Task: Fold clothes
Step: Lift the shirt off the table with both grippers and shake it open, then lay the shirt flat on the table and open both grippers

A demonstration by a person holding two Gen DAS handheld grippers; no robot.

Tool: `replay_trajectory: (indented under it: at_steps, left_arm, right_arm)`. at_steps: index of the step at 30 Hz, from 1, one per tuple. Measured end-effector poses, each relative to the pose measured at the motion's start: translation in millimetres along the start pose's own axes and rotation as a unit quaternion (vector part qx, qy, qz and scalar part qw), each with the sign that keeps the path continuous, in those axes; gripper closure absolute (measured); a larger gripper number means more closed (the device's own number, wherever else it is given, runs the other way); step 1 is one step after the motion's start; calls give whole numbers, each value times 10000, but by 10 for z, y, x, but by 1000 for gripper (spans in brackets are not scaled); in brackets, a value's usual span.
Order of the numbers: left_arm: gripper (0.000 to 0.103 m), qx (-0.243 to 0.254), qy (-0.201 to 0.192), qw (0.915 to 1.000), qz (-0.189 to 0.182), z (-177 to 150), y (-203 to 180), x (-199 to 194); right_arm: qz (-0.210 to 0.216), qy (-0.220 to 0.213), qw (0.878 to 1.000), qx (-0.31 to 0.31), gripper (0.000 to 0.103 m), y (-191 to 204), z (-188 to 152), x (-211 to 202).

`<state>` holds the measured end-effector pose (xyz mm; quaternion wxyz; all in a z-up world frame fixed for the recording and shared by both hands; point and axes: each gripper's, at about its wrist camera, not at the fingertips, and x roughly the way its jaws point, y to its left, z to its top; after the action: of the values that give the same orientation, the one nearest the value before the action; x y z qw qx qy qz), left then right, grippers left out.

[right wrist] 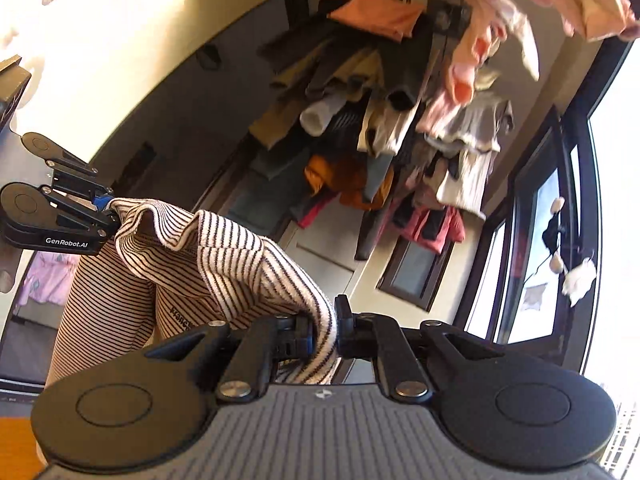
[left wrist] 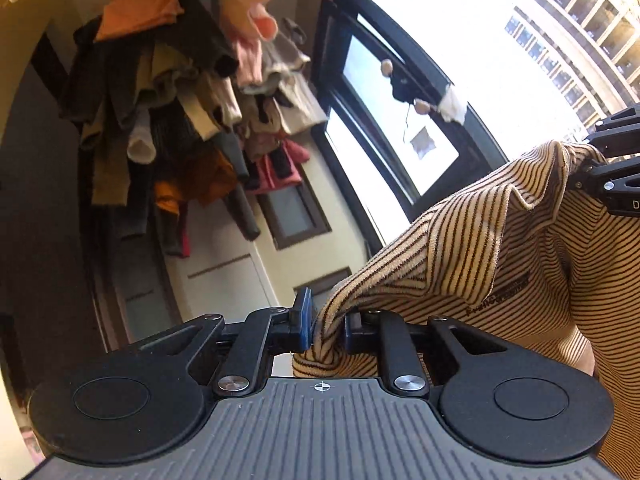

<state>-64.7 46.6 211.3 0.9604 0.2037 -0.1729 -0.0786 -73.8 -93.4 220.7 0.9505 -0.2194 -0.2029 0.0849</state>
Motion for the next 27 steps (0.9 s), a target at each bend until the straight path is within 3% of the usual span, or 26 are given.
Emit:
replay_trajectory:
  at_steps: [5,10,13,19,22,25,27]
  left_arm:
    - [77,-78,-519,9986,-11,425,87,-452]
    - [71,-209,-361,9990,-179,408,102,-484]
    - [69,-452,170,9981,-372,98,94,-207]
    - [71,-861,1467,9845,-419,-906,-44,741]
    - [70,-676,2191,9725,-415,-1623,-224,1388]
    - [68,-800,2995,9497,-439,-2142,-254,1710]
    - [39,-1102,3289,9368,-459,-2313,-182,1700]
  right_arm:
    - [4,-547,9983,177,94,-190,467,-487]
    - [436,-272,9966,651,94,-336,510,-473]
    - [826,407,9882,1227,94,-403,195,-23]
    - [1372,2028,9522,1826,94,-107,-886,998]
    - [1342,2957,9317,1626,93,222,-1563,1674]
    - [939,3595,9167,1471,78,383,-2094,2110]
    - [691,3708,9156,1396,75,387,-2285,2141]
